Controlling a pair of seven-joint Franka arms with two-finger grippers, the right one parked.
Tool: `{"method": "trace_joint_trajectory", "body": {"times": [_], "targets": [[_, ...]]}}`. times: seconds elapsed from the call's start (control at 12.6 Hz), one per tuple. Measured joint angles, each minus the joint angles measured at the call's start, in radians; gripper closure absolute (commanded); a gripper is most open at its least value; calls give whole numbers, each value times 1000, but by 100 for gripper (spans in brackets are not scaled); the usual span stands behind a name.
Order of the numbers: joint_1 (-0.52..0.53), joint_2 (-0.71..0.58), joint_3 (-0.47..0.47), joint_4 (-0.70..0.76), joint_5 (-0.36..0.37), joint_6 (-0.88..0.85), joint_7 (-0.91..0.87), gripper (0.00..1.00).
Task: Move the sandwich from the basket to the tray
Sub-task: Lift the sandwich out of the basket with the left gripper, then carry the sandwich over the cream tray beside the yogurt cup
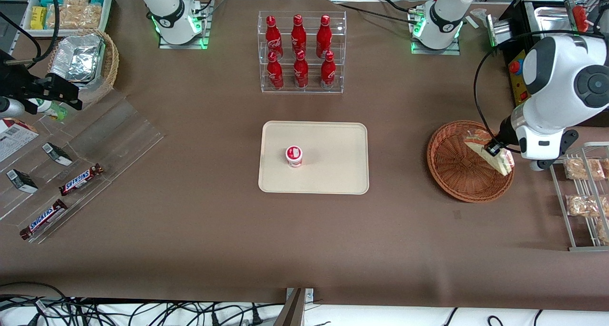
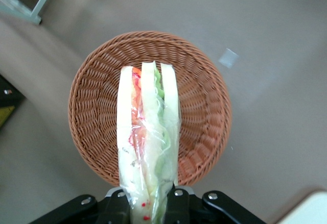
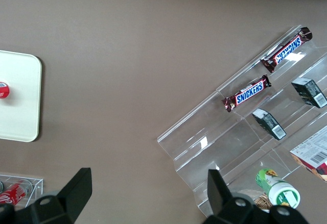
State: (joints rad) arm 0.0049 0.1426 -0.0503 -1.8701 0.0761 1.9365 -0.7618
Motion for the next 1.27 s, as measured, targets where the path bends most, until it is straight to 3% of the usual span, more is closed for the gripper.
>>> {"method": "trace_joint_trajectory", "body": {"times": [0.4, 1.27], "targets": [[-8, 1, -119, 116, -1, -83, 68, 100], [-64, 61, -397, 133, 2, -23, 84, 100]]}}
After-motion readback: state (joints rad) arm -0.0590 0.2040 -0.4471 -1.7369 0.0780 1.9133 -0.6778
